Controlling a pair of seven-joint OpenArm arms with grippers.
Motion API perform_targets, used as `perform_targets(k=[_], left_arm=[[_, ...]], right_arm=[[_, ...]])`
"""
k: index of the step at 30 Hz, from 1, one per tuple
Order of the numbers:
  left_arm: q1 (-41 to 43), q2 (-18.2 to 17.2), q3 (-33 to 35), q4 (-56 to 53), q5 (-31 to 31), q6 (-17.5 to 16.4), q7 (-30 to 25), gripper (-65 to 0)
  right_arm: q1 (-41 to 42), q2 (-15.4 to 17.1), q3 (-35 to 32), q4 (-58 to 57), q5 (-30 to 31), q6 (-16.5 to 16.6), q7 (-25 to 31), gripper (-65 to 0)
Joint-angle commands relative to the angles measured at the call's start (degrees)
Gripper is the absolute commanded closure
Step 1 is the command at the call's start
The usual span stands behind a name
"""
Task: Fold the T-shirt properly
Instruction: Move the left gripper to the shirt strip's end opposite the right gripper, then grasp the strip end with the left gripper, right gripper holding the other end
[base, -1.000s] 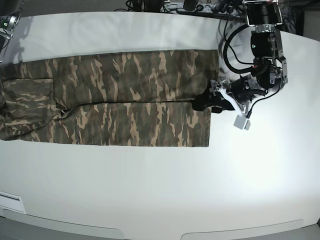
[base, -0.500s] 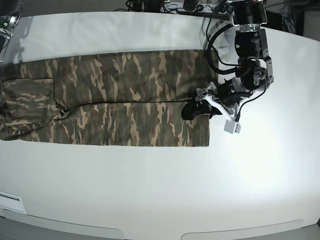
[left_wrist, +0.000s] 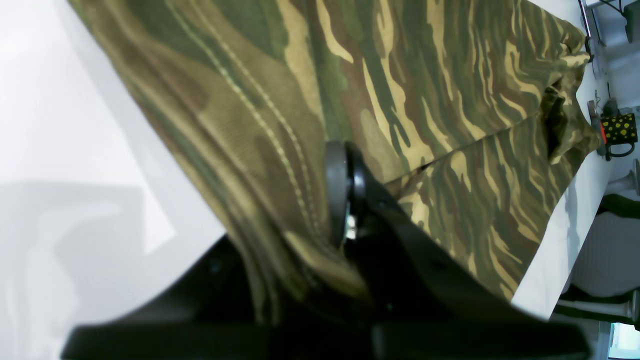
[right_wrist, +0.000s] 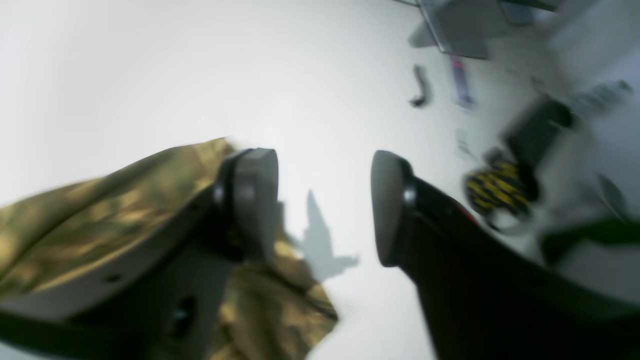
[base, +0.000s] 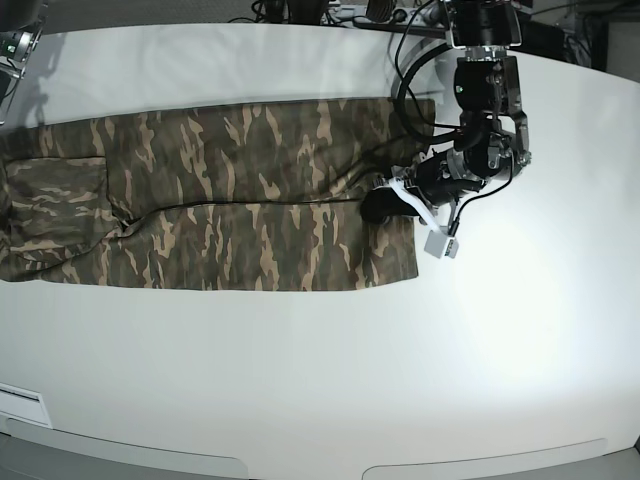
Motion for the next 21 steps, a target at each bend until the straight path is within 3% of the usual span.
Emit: perform_targets(k=[1,7,11,15,18,21], left_arm=[[-0.3,-0.9,-0.1,-0.1,1.7,0.7,0.7,0.0],[-3.4,-5.4,-0.6,-0.1,2.7,0.6,0.7,0.0],[-5.6,-9.8,-1.3,-0.1,2.9,0.6,0.5,0.0],[-6.8,-13.6,-1.3,-0.1,2.5,0.6,0.5,0.0],[-7.3,-15.5,-1.3,-0.1,1.7,0.1,0.5,0.0],[-7.3,-17.4,-1.3,-0.1,0.2,-1.0,0.5,0.0]], right_arm=[[1.2,1.4,0.5,1.0,2.2,1.4,0.4,-25.5],[1.1,1.4,0.5,1.0,22.8,17.2,-2.0,0.0],[-1.1,0.6,0.5,0.9,30.5,22.8,-2.5,0.0],[-5.3,-2.8,0.5,-0.4,32.8,26.3,-0.7,0.0],[-8.7,-6.0,0.5,-3.1,31.0,30.0,4.9,0.0],[-10.8,-8.6,0.5,-5.9,26.8,30.5,9.8,0.0]])
